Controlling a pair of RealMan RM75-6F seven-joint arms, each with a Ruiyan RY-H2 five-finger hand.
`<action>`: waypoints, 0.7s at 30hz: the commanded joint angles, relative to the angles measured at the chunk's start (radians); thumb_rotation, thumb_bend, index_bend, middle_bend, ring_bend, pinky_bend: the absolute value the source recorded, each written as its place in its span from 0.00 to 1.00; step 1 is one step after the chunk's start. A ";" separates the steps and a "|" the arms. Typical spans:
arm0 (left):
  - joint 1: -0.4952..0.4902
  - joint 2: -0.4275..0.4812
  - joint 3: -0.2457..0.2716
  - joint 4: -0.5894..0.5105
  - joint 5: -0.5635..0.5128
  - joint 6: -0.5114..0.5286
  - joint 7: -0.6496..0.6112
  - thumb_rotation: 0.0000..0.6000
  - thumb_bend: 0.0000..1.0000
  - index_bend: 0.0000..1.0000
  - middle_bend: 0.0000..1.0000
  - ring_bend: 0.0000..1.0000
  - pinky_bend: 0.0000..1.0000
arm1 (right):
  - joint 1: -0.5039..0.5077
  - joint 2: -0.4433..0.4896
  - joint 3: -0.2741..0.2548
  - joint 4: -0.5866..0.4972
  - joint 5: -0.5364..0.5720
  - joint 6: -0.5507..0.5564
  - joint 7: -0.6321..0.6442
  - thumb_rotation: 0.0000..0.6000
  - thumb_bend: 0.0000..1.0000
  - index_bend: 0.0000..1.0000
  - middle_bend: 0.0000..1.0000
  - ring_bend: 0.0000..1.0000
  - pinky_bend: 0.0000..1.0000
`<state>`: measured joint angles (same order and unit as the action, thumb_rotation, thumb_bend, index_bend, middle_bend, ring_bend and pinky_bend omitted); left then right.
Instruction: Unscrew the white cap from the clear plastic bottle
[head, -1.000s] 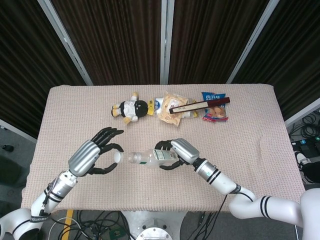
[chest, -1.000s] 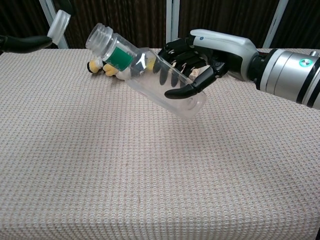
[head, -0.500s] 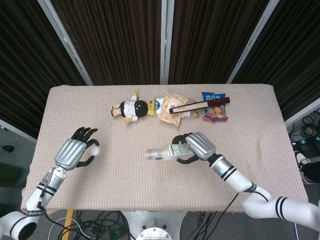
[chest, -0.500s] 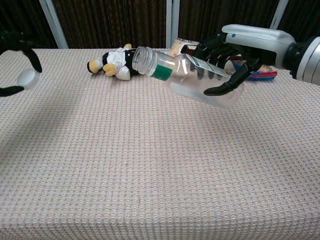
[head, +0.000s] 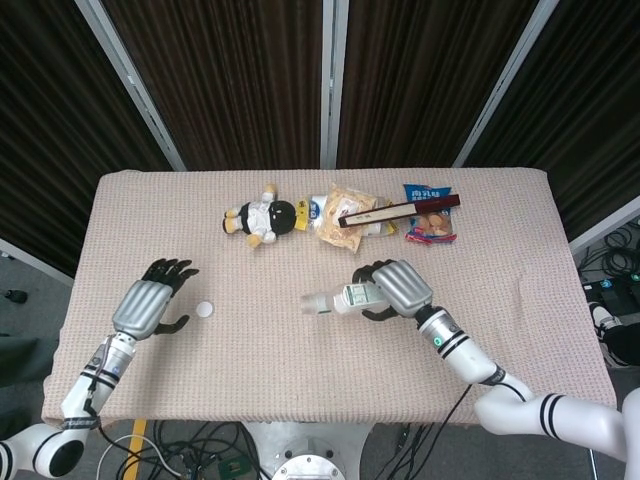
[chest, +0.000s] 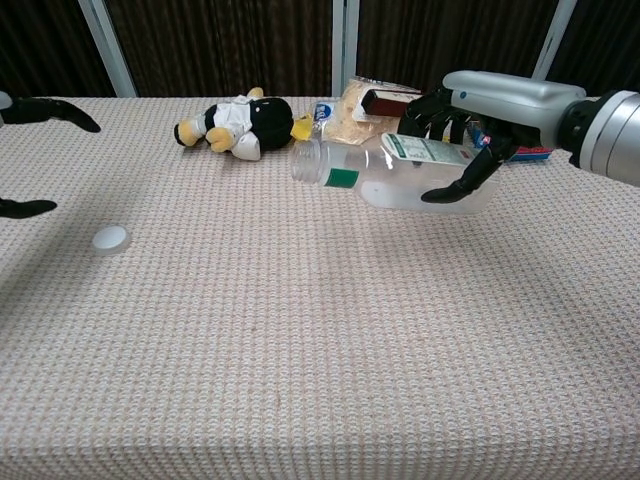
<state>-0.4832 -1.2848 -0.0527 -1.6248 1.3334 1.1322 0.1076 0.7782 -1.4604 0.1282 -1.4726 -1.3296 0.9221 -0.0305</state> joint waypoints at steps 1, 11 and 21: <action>0.044 0.038 -0.008 -0.016 0.039 0.081 -0.044 1.00 0.28 0.13 0.07 0.03 0.00 | 0.018 -0.065 0.017 0.053 0.051 -0.017 -0.071 1.00 0.24 0.54 0.49 0.33 0.40; 0.126 0.085 -0.012 0.011 0.043 0.185 -0.101 1.00 0.25 0.13 0.07 0.03 0.00 | 0.018 -0.065 0.003 0.009 0.110 -0.046 -0.170 1.00 0.21 0.00 0.12 0.00 0.07; 0.245 0.112 -0.004 0.078 0.034 0.305 -0.220 1.00 0.13 0.13 0.07 0.03 0.00 | -0.157 0.174 -0.033 -0.139 -0.048 0.216 -0.026 1.00 0.21 0.00 0.16 0.00 0.05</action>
<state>-0.2707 -1.1750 -0.0576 -1.5731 1.3739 1.4029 -0.0874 0.6944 -1.3673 0.1139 -1.5846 -1.3123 1.0430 -0.1366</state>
